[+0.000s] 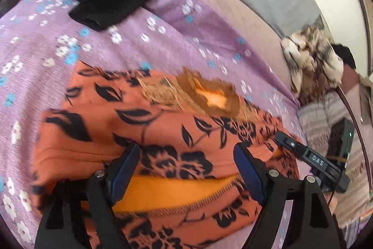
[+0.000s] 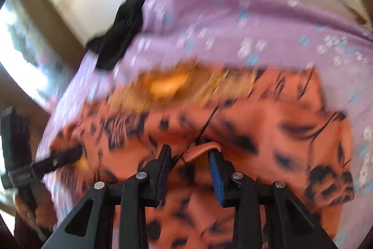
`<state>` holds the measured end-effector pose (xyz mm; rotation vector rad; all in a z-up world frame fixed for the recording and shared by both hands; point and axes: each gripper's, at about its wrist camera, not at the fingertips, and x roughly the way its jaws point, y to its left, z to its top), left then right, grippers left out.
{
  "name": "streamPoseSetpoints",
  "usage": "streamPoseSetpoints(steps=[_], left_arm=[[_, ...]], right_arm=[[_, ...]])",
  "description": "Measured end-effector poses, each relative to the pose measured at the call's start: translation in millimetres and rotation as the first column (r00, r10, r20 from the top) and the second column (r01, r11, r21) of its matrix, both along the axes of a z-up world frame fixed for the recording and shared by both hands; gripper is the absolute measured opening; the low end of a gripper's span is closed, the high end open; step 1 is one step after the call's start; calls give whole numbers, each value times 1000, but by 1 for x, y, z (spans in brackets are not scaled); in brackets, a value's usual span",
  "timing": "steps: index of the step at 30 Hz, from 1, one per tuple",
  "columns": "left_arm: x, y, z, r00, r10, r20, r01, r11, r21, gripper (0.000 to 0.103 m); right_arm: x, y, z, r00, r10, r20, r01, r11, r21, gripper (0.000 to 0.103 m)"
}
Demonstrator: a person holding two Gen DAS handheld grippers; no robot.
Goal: Fold small clothes
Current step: 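Fold the hem up toward the collar with the right gripper while the left gripper holds the blouse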
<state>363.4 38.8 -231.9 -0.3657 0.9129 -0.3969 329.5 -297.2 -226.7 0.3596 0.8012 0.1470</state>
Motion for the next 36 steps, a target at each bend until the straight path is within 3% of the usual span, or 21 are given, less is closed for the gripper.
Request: streamPoseSetpoints(steps=[3, 6, 9, 12, 17, 20, 24, 27, 29, 31, 33, 36], left_arm=[[-10, 17, 22, 978, 142, 155, -154, 986, 67, 83], [-21, 23, 37, 965, 177, 194, -199, 975, 102, 83], [-27, 31, 46, 966, 170, 194, -198, 970, 140, 83], [-30, 44, 46, 971, 180, 159, -215, 948, 237, 83], [-41, 64, 30, 994, 91, 55, -100, 977, 188, 83], [-45, 62, 27, 998, 42, 39, -48, 987, 154, 83], [-42, 41, 17, 999, -45, 9, 43, 989, 138, 83], [-38, 18, 10, 992, -122, -1, 121, 977, 177, 83], [-30, 6, 3, 991, -132, 3, 128, 963, 239, 83], [-16, 4, -6, 996, -92, -6, 90, 952, 294, 83], [-2, 16, -18, 999, -11, -45, 24, 954, 298, 83], [9, 44, -26, 989, 96, -117, -73, 980, 184, 83]], right_arm=[[-1, -16, 4, 992, -100, 73, 103, 994, -46, 38], [-4, -23, 5, 996, -79, 44, 79, 997, 4, 39], [-15, -2, 18, 995, 88, 49, -93, 992, 87, 39], [-31, 47, 19, 950, 312, 7, -310, 943, 120, 39], [-39, 114, -12, 890, 436, -133, -433, 900, 54, 39], [-14, 129, -29, 904, 391, -171, -391, 920, 37, 39], [40, 125, -14, 956, 280, -84, -274, 959, 79, 39], [87, 109, 0, 991, 124, -52, -116, 984, 132, 39], [111, 100, 5, 997, 54, -57, -46, 990, 133, 39], [119, 88, 10, 997, 25, -69, -15, 991, 134, 39], [107, 77, 18, 998, 33, -60, -25, 991, 132, 39], [70, 63, 29, 994, 90, -58, -83, 990, 112, 39]])
